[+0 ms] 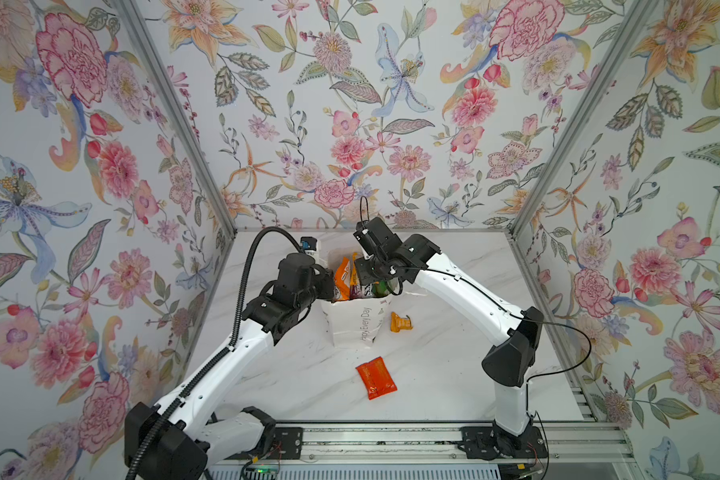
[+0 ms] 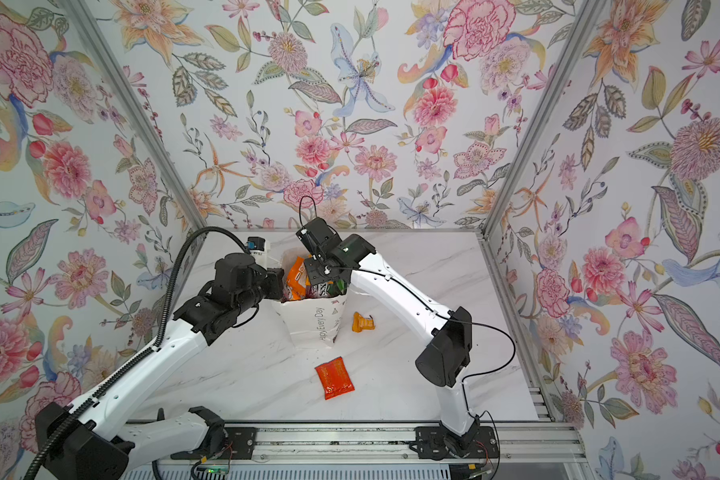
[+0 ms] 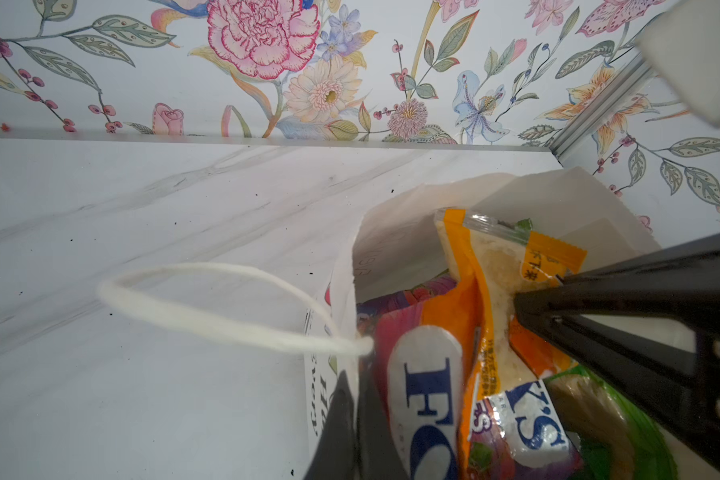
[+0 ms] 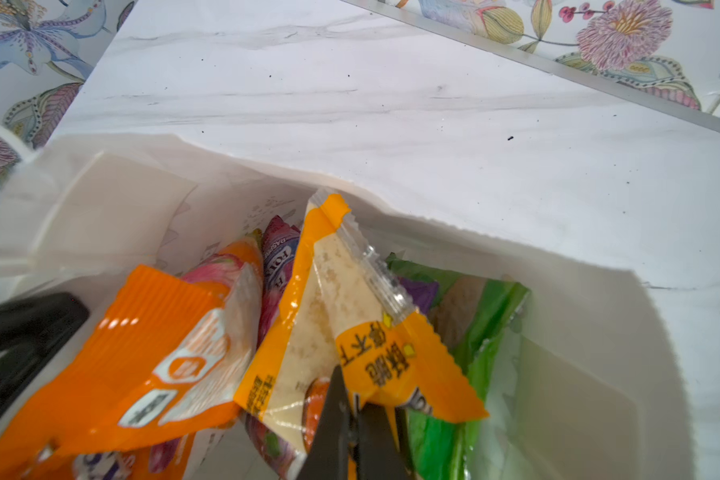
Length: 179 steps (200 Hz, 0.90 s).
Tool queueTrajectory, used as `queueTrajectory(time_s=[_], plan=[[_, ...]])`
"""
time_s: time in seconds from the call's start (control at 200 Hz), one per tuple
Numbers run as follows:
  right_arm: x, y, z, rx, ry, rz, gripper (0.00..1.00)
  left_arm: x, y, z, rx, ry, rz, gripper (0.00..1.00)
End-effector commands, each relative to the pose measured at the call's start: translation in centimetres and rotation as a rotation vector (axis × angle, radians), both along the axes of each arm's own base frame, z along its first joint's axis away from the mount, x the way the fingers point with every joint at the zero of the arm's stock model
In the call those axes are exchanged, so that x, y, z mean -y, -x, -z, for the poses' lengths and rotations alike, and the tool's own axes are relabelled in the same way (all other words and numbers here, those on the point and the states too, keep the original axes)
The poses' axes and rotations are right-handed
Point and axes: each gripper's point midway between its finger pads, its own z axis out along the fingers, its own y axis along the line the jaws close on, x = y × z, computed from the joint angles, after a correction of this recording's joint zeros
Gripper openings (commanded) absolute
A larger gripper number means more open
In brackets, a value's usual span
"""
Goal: Place the snacks into the paper bag
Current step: 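Lower the yellow snack into the bag and open the right gripper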
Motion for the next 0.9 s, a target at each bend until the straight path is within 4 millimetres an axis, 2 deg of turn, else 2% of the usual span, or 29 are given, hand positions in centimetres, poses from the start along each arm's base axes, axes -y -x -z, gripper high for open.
queueTrajectory(time_s=[0.0,0.125,0.28,0.47,0.621,0.756,0.891], plan=[[0.7,-0.5,0.6,0.001,0.047,0.021,0.08,-0.1,-0.3,-3.7,0.110,0.045,-0.008,0.00],[0.2,-0.1,0.1,0.006,0.035,0.003,0.26,-0.1,-0.3,-3.9,0.113,0.048,-0.009,0.00],[0.1,0.3,-1.2,0.030,0.021,-0.010,0.37,-0.1,-0.3,-3.8,0.111,0.048,-0.010,0.00],[0.4,1.1,-2.9,0.063,0.005,-0.017,0.45,-0.2,-0.3,-3.8,0.110,0.048,-0.015,0.00],[0.7,2.3,-5.2,0.103,-0.023,-0.027,0.49,-0.3,-0.3,-3.8,0.112,0.042,-0.020,0.00],[2.0,3.4,-7.2,0.143,-0.039,-0.018,0.53,-0.5,-0.3,-3.9,0.114,0.037,-0.027,0.00],[4.3,4.6,-9.0,0.184,-0.044,0.002,0.55,-0.6,-0.3,-3.9,0.115,0.034,-0.031,0.00]])
